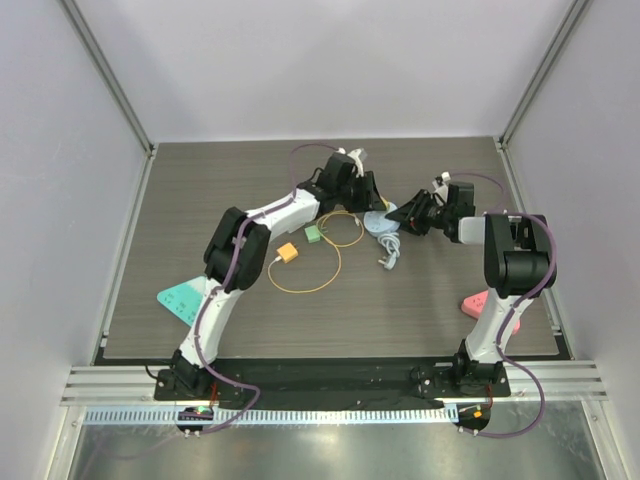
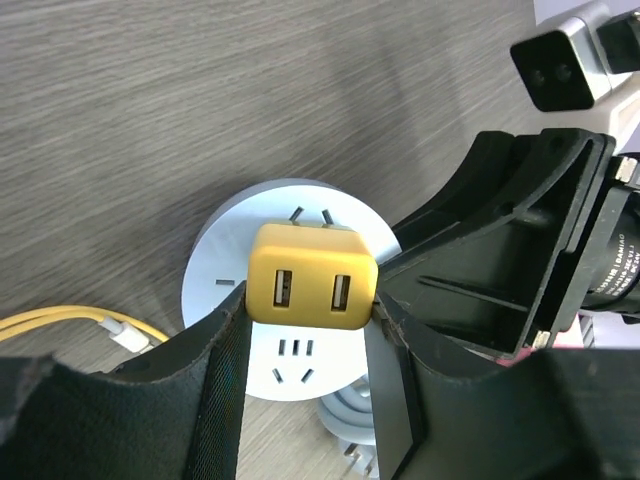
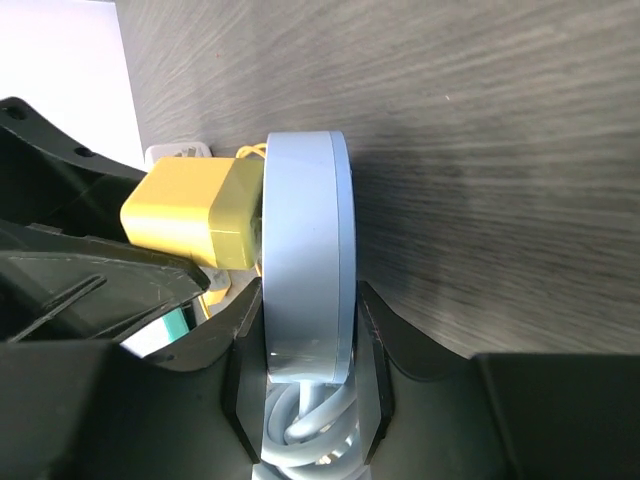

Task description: Pull the plug off the socket

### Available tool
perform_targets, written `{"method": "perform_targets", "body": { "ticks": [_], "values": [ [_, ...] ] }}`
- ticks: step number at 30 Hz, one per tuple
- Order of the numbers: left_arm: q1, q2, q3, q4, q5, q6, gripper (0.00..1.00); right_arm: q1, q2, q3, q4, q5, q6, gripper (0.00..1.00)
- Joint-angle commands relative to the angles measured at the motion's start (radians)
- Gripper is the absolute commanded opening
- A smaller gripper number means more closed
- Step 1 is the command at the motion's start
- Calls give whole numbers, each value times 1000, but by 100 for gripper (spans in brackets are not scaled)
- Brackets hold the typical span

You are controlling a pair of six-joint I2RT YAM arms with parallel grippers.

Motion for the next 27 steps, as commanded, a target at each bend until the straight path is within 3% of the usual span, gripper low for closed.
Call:
{"method": "perform_targets", "body": {
  "ticks": [1, 3, 4, 5, 7, 8, 11, 20, 27],
  "values": [
    [15, -98, -8, 93, -62, -14, 0, -9, 12, -4, -81, 96, -44, 1],
    [-32, -114, 64, -100, -249, 144, 0, -9, 17, 0, -81, 93, -44, 1],
    [-90, -112, 96, -154, -412, 272, 0, -9, 15, 0, -81, 93, -46, 1],
    [-112, -108, 136, -215, -446, 308, 0, -9, 14, -1, -80, 93, -47, 1],
    [-99, -100, 144, -221, -368, 268, 0, -9, 11, -1, -83, 97, -47, 1],
    [-79, -100, 138, -175, -216, 146, 0, -9, 11, 0, -86, 97, -50, 1],
    [-8, -124, 66, -61, -121, -16, 0, -9, 14, 2, -89, 97, -52, 1],
    [-6, -227, -3, -52, -196, 56, 0, -12, 12, 2, -88, 97, -50, 1],
    [-6, -475, -262, -89, -167, 117, 0, -32, -12, -26, 21, 83, 0, 1]
  ]
}}
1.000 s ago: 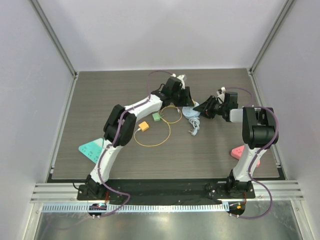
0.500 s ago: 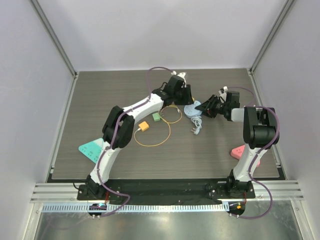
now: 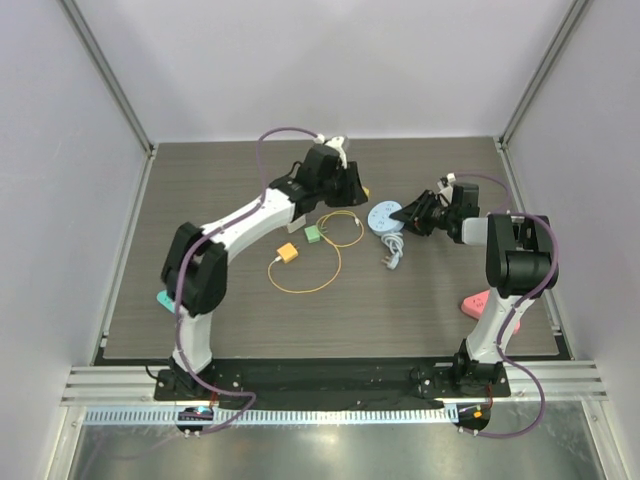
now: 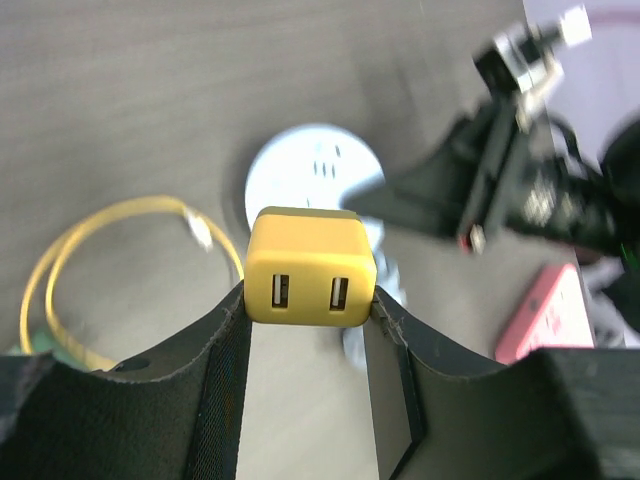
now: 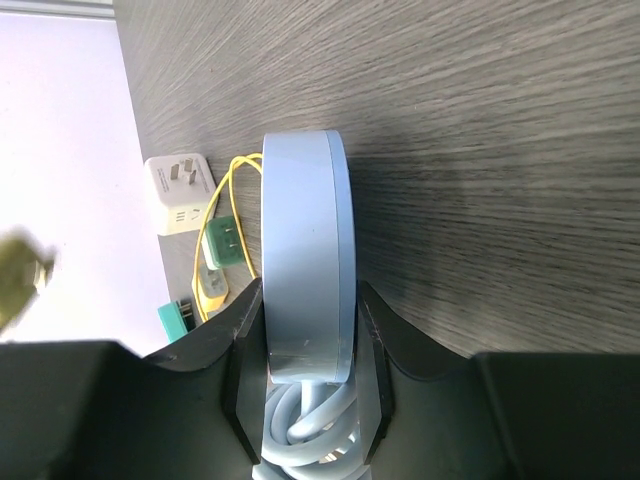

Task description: Pull the plug off the socket

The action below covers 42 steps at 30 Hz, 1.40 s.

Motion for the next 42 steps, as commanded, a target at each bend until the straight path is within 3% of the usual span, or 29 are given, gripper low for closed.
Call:
{"method": "perform_targets", "body": {
  "ticks": [1, 8, 12, 17, 19, 24, 27, 30, 34, 42],
  "values": [
    [-3, -174, -100, -12, 33, 55, 0, -14, -15, -29, 30, 83, 3, 1],
    [-16, -406, -370, -101, 162, 40, 0, -60, -35, 43, 22, 169, 38, 1],
    [-28, -496, -526, -92, 165, -3, 0, -105, 18, 101, 55, 235, 84, 1],
    [-31, -530, -613, -130, 128, -46, 0, -134, 139, 363, -165, 301, 5, 1],
    [-31, -523, -592, -220, 84, -26, 0, -136, 181, 462, -221, 304, -30, 7],
    [-31, -489, -510, -418, -25, 40, 0, -136, 186, 486, -220, 344, -46, 22],
    [-29, -394, -411, -559, -39, 89, 0, -137, 212, 515, -220, 296, -70, 37],
    [-31, -292, -317, -665, -31, 126, 0, -145, 178, 489, -224, 314, -144, 56],
    [-32, -158, -187, -800, -53, 181, 0, -148, 60, 342, -182, 374, -192, 74],
    [-65, 52, 77, -1002, -309, 276, 0, -149, 9, 285, -71, 316, -149, 77]
  ]
}}
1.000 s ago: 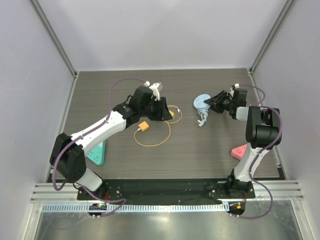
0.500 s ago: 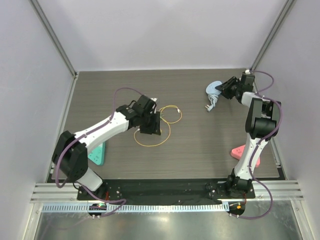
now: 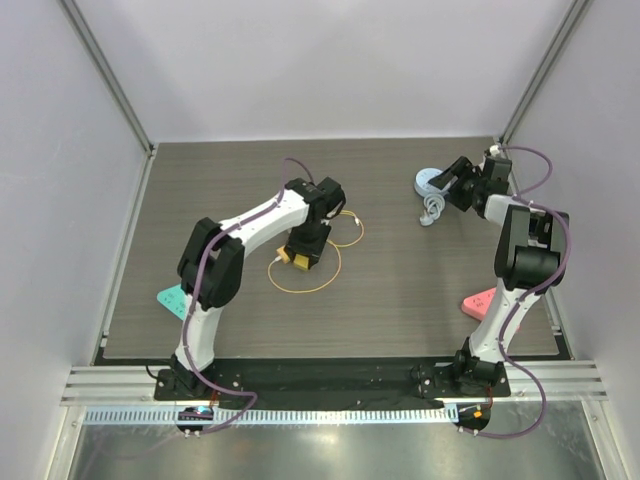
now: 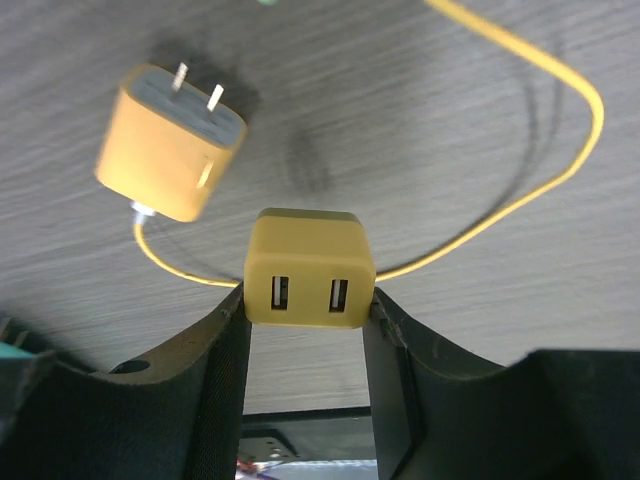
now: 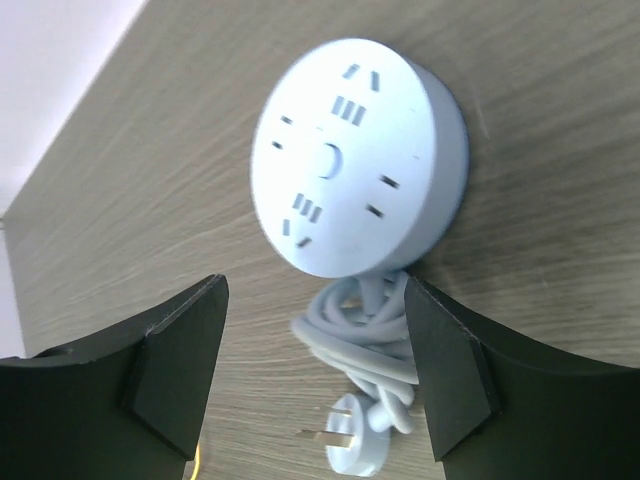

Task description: Pull the plug off the socket

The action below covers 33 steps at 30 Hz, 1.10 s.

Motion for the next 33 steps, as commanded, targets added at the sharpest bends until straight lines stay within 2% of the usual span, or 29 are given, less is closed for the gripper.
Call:
{"method": "perform_targets", "body": {
  "ticks": [1, 3, 9, 12, 13, 17, 21, 28, 31, 33],
  "values": [
    [-31, 47, 116, -139, -129, 63, 0, -4, -59, -13, 113, -43, 23, 77],
    [-38, 67, 149, -168, -148, 71, 0, -4, -57, -19, 132, -58, 33, 77],
    [-42, 105, 201, -170, -159, 88, 20, -2, -69, -28, 136, -66, 40, 77],
    [-44, 101, 203, -144, -136, 94, 37, -4, -69, -31, 142, -74, 41, 77],
    [-44, 102, 204, -138, -128, 101, 47, -4, -69, -34, 144, -74, 41, 77],
    [-42, 111, 224, -141, -113, 123, 64, -2, -68, -34, 148, -80, 44, 77],
    [-44, 92, 218, -127, -140, 125, 75, -1, -69, -36, 149, -81, 47, 77],
    [-44, -101, 125, 6, -157, 118, 84, 31, -79, -24, 121, -48, 23, 77],
    [-44, -252, 20, 108, -197, 118, 87, 68, -91, -18, 96, 0, 10, 77],
    [-42, -407, -105, 184, -237, 115, 88, 120, -108, -16, 84, 50, 1, 77]
  ]
}}
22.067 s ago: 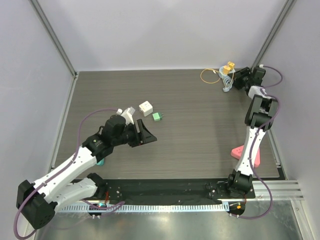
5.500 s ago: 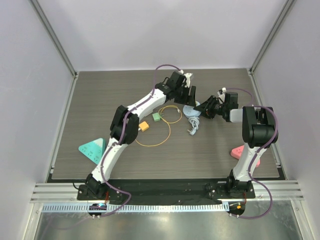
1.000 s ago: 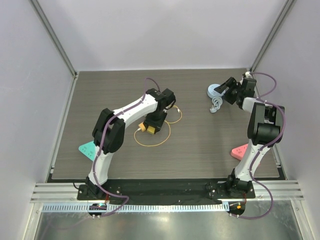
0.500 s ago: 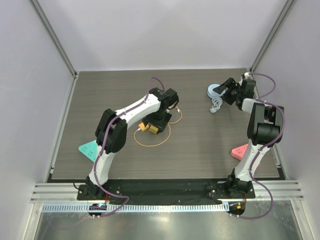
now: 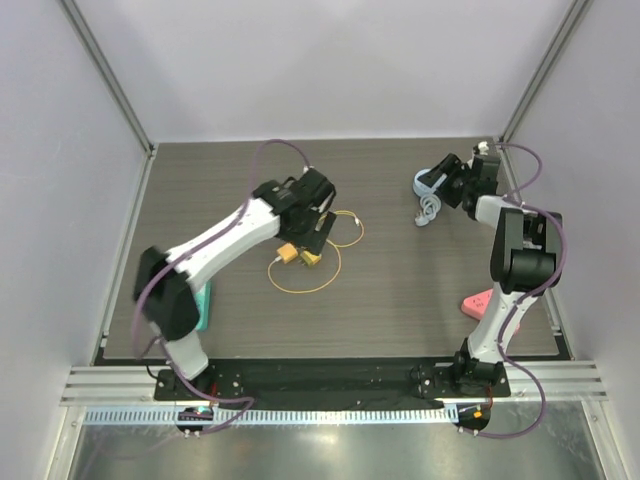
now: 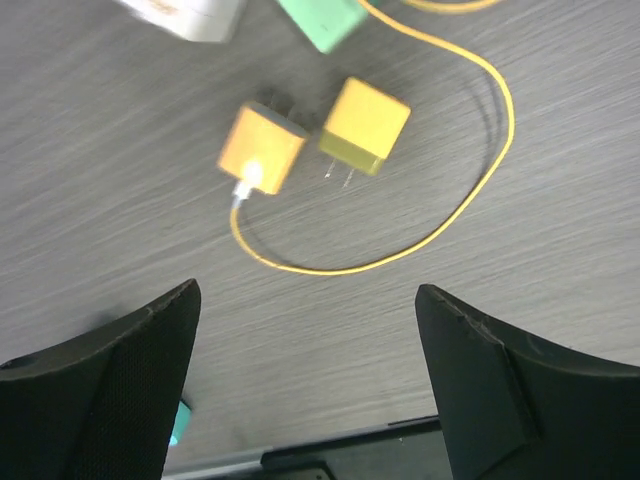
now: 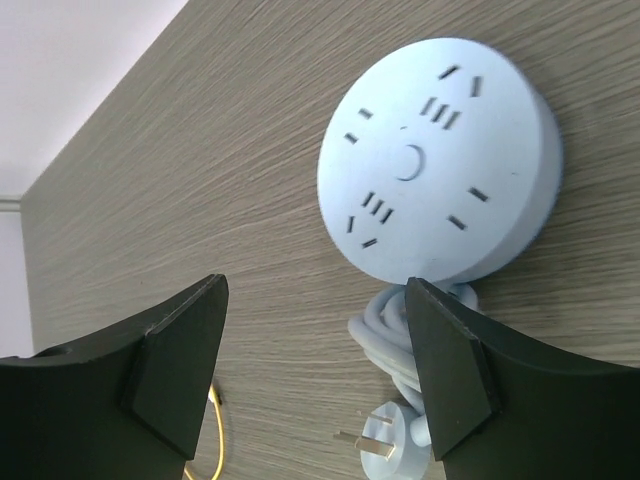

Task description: Pull the plug off the socket

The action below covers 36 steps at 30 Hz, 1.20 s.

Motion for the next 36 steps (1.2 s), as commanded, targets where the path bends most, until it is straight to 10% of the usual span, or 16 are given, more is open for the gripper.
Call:
{"method": "perform_targets", "body": {
  "ticks": [1, 13, 17, 25, 36],
  "values": [
    [4, -275, -125, 154, -92, 4, 89, 90, -83, 22, -21, 85, -37, 77],
    [32, -1094, -829, 640, 0, -227, 98, 387, -426, -162, -180, 405, -98, 81],
    [30, -1327, -1069, 865, 21, -368, 100, 400, -673, -427, -200, 525, -69, 99],
    [32, -1497, -1363, 1186, 98, -549, 100, 401, -1129, -856, 19, 487, 147, 100],
    [33, -1770, -1734, 1466, 112, -801, 100, 401, -1880, -1265, -194, 435, 521, 100]
  ]
}}
